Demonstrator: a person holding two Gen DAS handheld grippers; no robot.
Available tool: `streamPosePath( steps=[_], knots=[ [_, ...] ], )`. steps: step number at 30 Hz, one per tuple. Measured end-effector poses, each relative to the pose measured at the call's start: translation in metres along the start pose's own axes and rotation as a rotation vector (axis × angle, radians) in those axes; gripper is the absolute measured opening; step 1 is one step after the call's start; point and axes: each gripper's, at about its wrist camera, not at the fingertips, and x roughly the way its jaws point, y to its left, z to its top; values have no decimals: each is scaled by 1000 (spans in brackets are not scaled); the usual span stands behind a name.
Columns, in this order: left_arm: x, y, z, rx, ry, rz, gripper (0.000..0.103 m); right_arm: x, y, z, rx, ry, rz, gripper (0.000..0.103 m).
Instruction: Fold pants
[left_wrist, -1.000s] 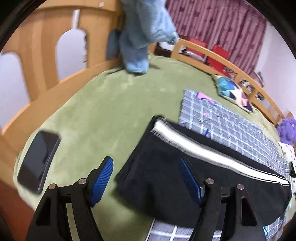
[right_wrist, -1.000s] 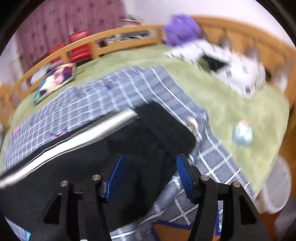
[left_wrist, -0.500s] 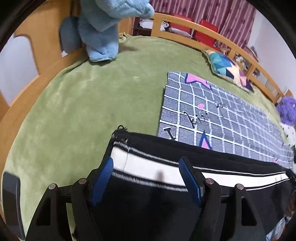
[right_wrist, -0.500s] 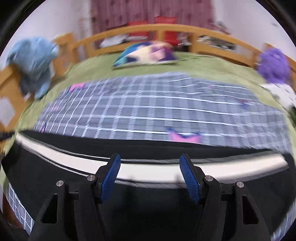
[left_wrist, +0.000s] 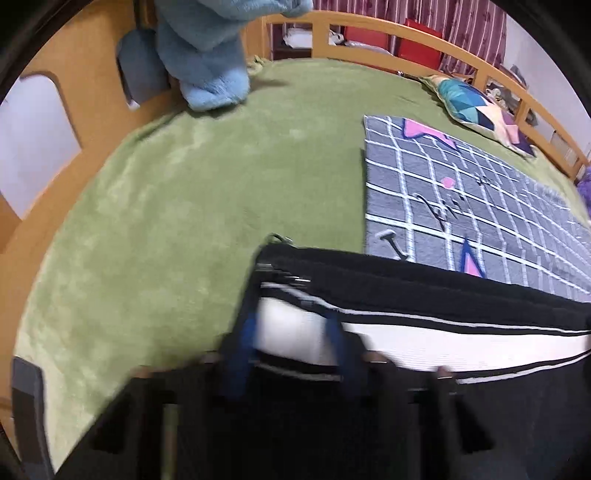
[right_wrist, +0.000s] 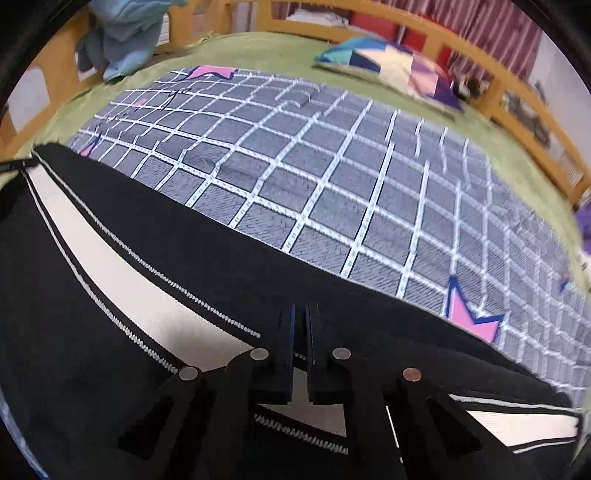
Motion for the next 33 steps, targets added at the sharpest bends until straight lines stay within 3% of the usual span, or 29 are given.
streamPosePath(
  steps=[2,7,10,13,16,19,21,23,24,29,30,33],
  knots=[
    [-10,5,3,-7,-29,-46,21,-12,2,1,7,-44,-26,3],
    [-33,11,15,-36,-125,-94,20,-42,-16,11,135,-165,7,3],
    [-25,20,21,-107,-115,-123,20,-24,-22,20,195,-148,23,3],
    [4,17,16,-102,-47,-85,21,5,-24,20,249,-114,21,3],
    [16,11,13,-79,-37,-42,23,23,-16,15,248,-96,-24,3],
    [7,0,16,-32,-41,37,36,17,-20,18,280,-88,-23,7],
    [-10,-8,18,1,-65,44,53,6,-26,19,276,-78,-38,22],
    [-27,-18,16,25,-114,-2,65,-18,-36,10,282,-125,-77,37],
    [-33,-23,14,36,-131,-26,66,-28,-42,5,294,-151,-97,46],
    [-36,-83,3,132,-124,-199,69,-51,-89,-38,444,-163,-141,48],
    [-30,-95,0,162,-115,-203,69,-45,-96,-45,471,-147,-138,48],
    [5,-130,-11,260,-83,-89,70,-11,-106,-56,493,-67,-131,48]
  ],
)
